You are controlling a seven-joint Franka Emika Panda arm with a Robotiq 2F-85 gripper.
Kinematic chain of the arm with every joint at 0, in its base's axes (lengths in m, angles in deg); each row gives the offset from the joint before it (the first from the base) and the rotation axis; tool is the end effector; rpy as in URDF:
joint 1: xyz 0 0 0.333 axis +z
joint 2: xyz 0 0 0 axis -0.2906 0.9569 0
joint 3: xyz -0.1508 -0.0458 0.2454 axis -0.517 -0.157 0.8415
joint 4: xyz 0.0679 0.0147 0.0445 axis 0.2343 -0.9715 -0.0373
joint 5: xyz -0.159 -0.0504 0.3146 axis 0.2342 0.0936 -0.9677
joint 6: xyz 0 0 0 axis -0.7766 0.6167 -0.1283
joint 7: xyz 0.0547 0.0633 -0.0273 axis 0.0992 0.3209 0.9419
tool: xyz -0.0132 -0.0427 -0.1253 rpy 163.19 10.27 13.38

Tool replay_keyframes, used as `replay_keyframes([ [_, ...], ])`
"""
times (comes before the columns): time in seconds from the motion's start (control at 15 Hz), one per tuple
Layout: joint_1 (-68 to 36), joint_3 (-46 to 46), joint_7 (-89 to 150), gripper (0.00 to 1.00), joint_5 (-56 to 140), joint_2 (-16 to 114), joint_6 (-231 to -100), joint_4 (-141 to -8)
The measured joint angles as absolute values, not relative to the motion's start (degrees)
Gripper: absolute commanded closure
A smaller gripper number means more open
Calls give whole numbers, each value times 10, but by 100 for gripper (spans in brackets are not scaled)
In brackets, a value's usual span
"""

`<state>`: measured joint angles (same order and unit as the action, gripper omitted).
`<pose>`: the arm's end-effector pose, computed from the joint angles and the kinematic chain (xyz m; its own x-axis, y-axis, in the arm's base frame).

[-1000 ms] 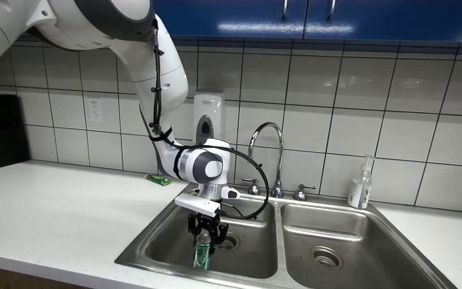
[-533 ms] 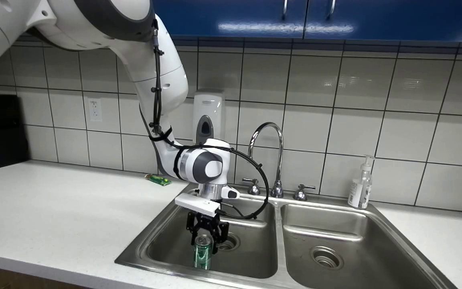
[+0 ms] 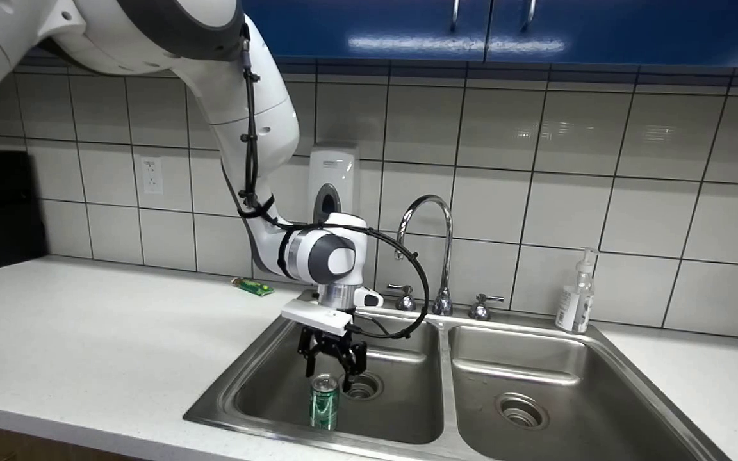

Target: Put the can into the sink

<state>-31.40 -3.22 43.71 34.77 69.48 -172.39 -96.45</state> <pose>0.5045 -0.2030 0.1090 0.9473 -0.2725 -0.1683 -0.2740 -0.9616 0.0145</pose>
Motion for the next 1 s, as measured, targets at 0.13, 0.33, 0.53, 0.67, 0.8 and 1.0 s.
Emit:
replay_keyframes([
  [0.13, -314, -29, 438, 0, 348, 683, -1724, -964],
  [0.33, -314, -21, 440, 0, 348, 659, -1723, -964],
  [0.53, -313, -11, 440, 0, 348, 631, -1721, -968],
  [0.67, -310, -4, 440, 0, 348, 610, -1717, -974],
  [0.8, -304, 2, 440, 0, 347, 586, -1709, -986],
  [1.0, -291, 13, 440, 0, 342, 543, -1689, -1015],
])
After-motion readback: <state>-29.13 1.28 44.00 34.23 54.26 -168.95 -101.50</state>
